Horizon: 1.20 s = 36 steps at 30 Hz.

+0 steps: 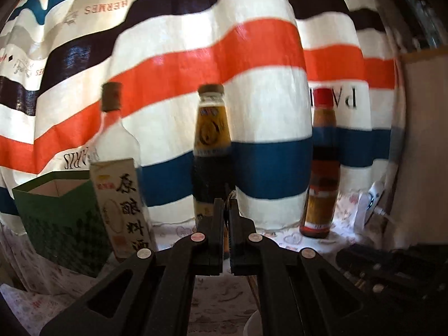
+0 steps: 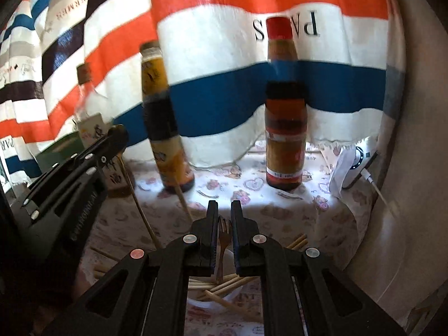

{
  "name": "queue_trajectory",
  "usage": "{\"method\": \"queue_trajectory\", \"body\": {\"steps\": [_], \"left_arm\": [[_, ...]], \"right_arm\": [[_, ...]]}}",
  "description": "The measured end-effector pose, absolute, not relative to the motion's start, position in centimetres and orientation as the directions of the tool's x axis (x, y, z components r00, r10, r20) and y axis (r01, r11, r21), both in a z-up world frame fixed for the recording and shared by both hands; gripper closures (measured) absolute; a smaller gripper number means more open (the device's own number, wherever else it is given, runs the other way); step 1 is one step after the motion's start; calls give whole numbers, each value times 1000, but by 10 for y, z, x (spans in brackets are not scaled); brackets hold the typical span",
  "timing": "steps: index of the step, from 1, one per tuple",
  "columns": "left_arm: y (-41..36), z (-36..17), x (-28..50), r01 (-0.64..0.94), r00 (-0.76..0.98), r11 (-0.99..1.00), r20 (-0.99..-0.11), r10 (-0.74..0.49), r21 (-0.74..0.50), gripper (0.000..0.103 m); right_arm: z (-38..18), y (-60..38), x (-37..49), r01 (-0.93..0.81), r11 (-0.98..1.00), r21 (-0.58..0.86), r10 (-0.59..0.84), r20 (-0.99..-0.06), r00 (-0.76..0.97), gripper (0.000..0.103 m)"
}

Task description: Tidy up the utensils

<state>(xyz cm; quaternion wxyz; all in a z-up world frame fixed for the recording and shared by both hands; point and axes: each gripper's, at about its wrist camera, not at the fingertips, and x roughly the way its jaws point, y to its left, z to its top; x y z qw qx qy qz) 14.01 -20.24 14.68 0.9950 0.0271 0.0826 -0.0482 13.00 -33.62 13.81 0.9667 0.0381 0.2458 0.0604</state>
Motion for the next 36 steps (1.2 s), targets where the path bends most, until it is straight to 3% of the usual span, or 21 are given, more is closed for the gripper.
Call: {"method": "queue_trajectory", "body": {"steps": [7, 10, 11, 12, 14, 18, 22, 26, 29, 36], "left_arm": [[-209, 140, 133, 82, 990, 991, -120, -69, 102, 100], [-205, 141, 130, 90, 989, 993, -123, -80, 82, 80], [-202, 142, 128, 90, 990, 993, -115, -82, 74, 65], [-200, 143, 126, 89, 991, 994, -105, -82, 68, 58], [-194, 147, 119, 92, 993, 994, -85, -87, 58, 54], [-174, 158, 101, 90, 994, 995, -73, -87, 44, 36], [-145, 167, 75, 75, 996, 996, -45, -74, 39, 20], [-111, 171, 51, 63, 997, 997, -50, -61, 37, 8], [-86, 171, 35, 51, 998, 997, -47, -48, 49, 2], [-41, 161, -4, 17, 999, 998, -35, -14, 65, 0]], "right_arm": [[129, -340, 142, -141, 975, 170, 209, -510, 835, 93], [128, -338, 143, -145, 973, 178, 218, -515, 829, 93], [128, -339, 142, -148, 972, 182, 222, -516, 827, 93], [129, -339, 141, -154, 970, 188, 231, -514, 826, 92], [131, -339, 140, -159, 968, 192, 237, -512, 825, 91], [136, -342, 135, -151, 967, 207, 237, -499, 834, 78], [146, -345, 121, -133, 967, 217, 221, -460, 860, 75], [157, -337, 97, -129, 971, 201, 200, -386, 900, 45], [161, -327, 78, -147, 968, 205, 213, -351, 912, 41], [158, -298, 39, -178, 973, 145, 216, -325, 921, 15]]}}
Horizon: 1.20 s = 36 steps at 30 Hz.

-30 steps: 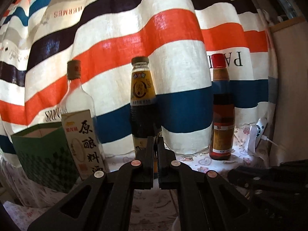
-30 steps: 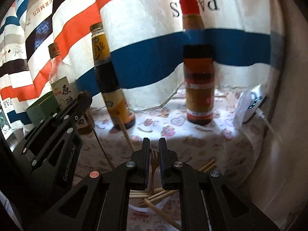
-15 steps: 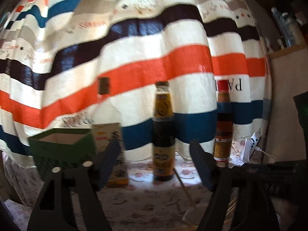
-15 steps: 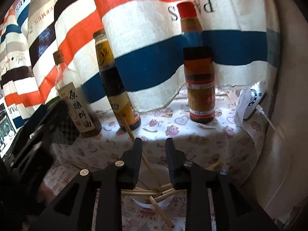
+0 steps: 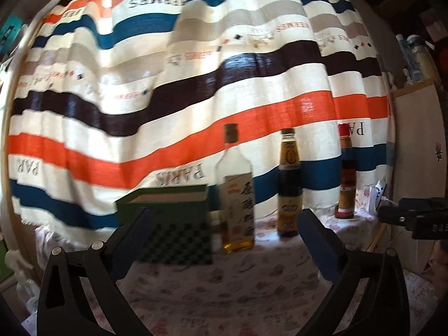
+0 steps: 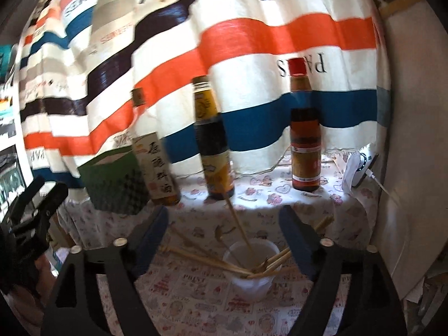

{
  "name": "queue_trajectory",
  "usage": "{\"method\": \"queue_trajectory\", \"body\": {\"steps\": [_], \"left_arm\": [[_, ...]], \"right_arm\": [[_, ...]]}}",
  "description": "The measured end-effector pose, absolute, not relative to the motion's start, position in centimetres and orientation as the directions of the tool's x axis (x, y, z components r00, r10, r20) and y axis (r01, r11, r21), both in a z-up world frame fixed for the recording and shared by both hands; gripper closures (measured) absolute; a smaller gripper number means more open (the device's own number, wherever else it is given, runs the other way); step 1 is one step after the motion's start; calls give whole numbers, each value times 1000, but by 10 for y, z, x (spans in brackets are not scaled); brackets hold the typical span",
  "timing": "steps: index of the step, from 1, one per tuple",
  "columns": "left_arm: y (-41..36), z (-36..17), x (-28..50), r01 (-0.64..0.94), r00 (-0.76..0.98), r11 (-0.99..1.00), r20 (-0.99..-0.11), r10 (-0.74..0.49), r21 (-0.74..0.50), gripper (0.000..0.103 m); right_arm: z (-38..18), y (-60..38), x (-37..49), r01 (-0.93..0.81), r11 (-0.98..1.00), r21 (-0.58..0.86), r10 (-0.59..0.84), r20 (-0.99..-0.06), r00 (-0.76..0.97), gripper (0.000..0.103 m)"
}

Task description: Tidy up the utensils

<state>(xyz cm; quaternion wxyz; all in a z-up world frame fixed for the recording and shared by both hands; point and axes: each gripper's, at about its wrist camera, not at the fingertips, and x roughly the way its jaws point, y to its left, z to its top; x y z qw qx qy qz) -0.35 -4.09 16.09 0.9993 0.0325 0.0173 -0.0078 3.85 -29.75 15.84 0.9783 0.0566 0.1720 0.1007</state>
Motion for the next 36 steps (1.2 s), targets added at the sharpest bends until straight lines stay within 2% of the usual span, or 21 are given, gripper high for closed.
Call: {"method": "queue_trajectory", "body": {"steps": [2, 6, 19, 24, 29, 34, 36], "left_arm": [[-30, 155, -18, -17, 1000, 999, -26, 18, 41, 1], [-14, 141, -40, 4, 1000, 999, -9, -3, 38, 0], [23, 113, -49, 51, 993, 999, -105, -52, -18, 0], [23, 75, -38, 71, 987, 997, -145, -72, -16, 0], [16, 46, -21, 65, 981, 998, -185, -61, 15, 0], [4, 35, 0, 67, 977, 995, -205, -51, 72, 0], [4, 29, 7, 58, 975, 996, -217, -44, 60, 0]], "right_arm": [[154, -290, 25, -177, 976, 126, 209, -317, 925, 14], [144, -281, 6, -181, 974, 134, 214, -307, 927, 1], [137, -265, -26, -169, 976, 134, 205, -330, 921, 0], [96, -256, -17, -120, 991, 58, 132, -294, 947, 0], [52, -247, 1, -103, 995, 1, 99, -303, 948, 0], [40, -242, 13, -83, 996, 13, 83, -279, 957, 0], [39, -237, 19, -94, 996, 4, 92, -273, 957, 0]]}}
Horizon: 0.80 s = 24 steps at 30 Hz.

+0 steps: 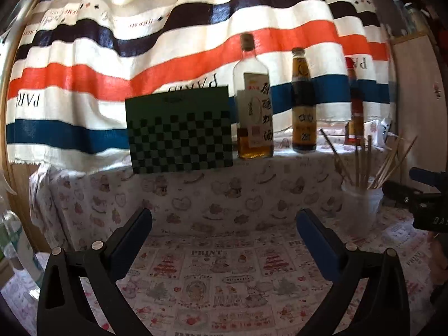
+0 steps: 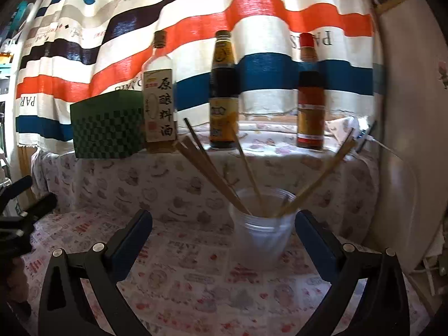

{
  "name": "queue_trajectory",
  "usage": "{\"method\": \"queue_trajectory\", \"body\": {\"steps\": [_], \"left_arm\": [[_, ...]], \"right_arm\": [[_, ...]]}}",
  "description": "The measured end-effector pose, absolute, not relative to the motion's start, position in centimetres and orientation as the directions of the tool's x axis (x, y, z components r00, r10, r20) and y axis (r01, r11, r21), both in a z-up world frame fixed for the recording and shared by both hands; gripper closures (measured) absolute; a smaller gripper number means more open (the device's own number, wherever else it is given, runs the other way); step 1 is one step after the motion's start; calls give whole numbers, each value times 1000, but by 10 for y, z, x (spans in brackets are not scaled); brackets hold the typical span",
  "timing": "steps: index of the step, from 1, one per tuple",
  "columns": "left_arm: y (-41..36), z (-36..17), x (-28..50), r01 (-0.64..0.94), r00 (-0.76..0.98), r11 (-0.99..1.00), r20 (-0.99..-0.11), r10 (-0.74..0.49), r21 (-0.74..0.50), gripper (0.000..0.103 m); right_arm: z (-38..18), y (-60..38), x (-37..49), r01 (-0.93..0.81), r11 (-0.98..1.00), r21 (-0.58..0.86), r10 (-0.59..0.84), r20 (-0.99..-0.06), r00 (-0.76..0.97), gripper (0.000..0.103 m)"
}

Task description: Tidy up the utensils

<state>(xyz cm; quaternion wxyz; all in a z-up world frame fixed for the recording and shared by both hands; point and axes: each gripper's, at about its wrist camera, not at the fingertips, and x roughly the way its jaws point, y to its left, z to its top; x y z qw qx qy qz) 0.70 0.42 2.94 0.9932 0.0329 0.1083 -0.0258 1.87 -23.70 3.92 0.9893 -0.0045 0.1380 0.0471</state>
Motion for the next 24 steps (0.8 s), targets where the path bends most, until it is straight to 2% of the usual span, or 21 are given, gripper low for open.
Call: {"method": "queue_trajectory", "body": {"steps": [6, 11, 20, 24], "left_arm": [[15, 21, 15, 52, 965, 999, -258, -54, -14, 0], [21, 15, 26, 2, 948, 999, -319, -13, -38, 0], [8, 13, 18, 62, 945, 998, -322, -53, 19, 0], [12, 14, 16, 44, 945, 999, -323, -42, -1, 0]], "right_arm": [[26, -226, 31, -61, 997, -53, 45, -261, 964, 0], [21, -228, 37, -79, 997, -13, 72, -283, 956, 0], [19, -231, 38, -57, 998, -3, 53, -298, 953, 0], [18, -232, 36, -53, 999, -5, 49, -298, 953, 0]]}}
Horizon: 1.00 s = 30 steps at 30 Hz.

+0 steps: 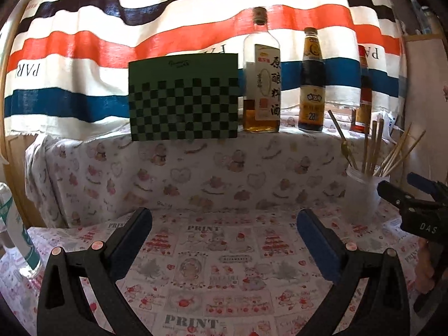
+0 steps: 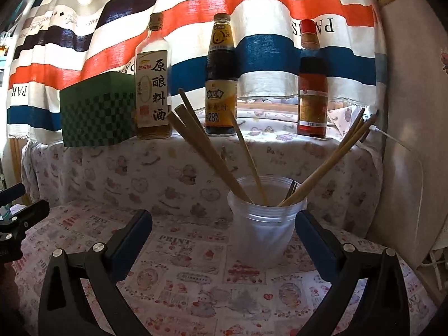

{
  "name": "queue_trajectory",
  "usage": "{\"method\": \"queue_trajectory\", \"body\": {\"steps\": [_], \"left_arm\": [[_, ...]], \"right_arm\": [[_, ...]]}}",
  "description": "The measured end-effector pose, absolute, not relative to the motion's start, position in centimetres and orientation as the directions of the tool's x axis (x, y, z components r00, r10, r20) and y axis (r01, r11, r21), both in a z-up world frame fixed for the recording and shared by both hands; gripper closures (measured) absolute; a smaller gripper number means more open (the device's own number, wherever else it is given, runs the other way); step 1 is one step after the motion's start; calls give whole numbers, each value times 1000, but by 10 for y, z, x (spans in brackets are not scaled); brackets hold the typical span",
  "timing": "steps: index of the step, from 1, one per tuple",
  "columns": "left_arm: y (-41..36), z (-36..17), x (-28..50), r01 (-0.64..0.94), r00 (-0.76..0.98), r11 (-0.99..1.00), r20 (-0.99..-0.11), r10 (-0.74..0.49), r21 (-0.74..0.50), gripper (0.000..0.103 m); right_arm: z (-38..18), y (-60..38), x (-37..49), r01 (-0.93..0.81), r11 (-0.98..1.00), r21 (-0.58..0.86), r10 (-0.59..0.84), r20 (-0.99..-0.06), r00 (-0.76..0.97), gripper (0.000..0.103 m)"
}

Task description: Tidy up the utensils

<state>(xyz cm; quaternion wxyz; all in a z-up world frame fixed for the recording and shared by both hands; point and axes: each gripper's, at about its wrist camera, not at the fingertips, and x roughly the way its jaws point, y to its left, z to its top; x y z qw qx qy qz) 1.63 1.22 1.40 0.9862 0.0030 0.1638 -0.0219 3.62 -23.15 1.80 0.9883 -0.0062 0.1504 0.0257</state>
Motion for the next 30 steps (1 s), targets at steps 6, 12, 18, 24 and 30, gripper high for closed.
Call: {"method": "queue_trajectory", "body": {"steps": [6, 12, 18, 24, 30], "left_arm": [[14, 13, 19, 48, 939, 999, -342, -48, -10, 0], [10, 14, 14, 40, 947, 999, -319, -33, 16, 0], [13, 14, 12, 22, 947, 1000, -321, -19, 5, 0], [12, 14, 13, 10, 947, 1000, -320, -5, 16, 0], [13, 15, 12, 22, 945, 1000, -327, -16, 15, 0]], "right_arm": [[17, -232, 35, -50, 999, -6, 46, -299, 953, 0], [18, -232, 35, -51, 999, -5, 47, -298, 953, 0], [17, -232, 35, -51, 999, -5, 47, -298, 953, 0], [18, -232, 36, -50, 999, -6, 46, -298, 953, 0], [18, -232, 35, -52, 999, -5, 48, -298, 953, 0]]}}
